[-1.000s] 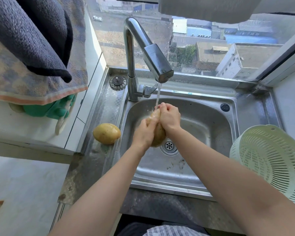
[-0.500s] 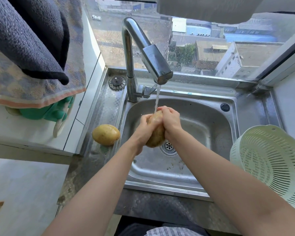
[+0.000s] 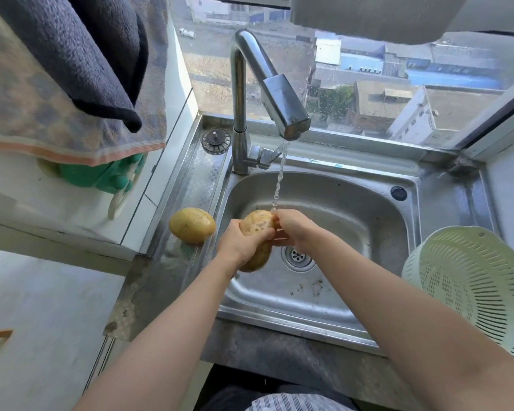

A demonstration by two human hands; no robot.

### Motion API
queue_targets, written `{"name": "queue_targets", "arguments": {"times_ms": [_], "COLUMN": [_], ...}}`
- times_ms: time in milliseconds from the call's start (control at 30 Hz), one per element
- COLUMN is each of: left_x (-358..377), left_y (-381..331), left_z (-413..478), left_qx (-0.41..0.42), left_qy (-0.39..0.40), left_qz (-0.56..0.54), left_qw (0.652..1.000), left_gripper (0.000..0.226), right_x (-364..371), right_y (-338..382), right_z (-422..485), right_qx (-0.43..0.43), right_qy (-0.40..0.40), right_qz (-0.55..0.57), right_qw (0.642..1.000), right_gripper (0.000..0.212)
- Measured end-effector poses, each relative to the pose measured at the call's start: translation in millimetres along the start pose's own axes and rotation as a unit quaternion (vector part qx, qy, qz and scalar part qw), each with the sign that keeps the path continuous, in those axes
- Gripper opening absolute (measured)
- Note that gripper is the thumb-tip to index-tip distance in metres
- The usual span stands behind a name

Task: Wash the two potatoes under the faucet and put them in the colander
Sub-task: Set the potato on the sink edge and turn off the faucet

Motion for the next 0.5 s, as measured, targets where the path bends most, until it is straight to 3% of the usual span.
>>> {"name": "queue_targets", "arguments": {"times_ms": [167,300,500], "left_x": [-28,-51,-73], "left_y": [39,74,124], "left_z": [-20,-39,-55], "left_qx": [-0.03,-0.057,-0.125], "left_qy": [-0.085,-0.162,-0.252], "left_qz": [0.061,0.087,0.111], "left_qw": [0.994,0.981,0.953], "left_gripper": [0.083,0.08,0.083], "right_x": [35,73,94], "right_y": [-14,-29,-40], "right_z": [-10,-17,-17], "right_qx": [0.009,0.018,0.001], "right_qy": [0.058,0.123,0.146], "right_qz": [-0.045,-0.078,-0.129], "right_qw": [0.997,0.989,0.981], "right_gripper": [0.032,0.035,0.034]}}
Point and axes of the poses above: each hand's wrist, its own z-axis towards the middle knuckle, its own x-axis out of the palm, y = z × x, the point moved 6 cm from there along z, towards the middle knuckle, and after that the axes turned 10 degrees about z, right-handed, at the moved point
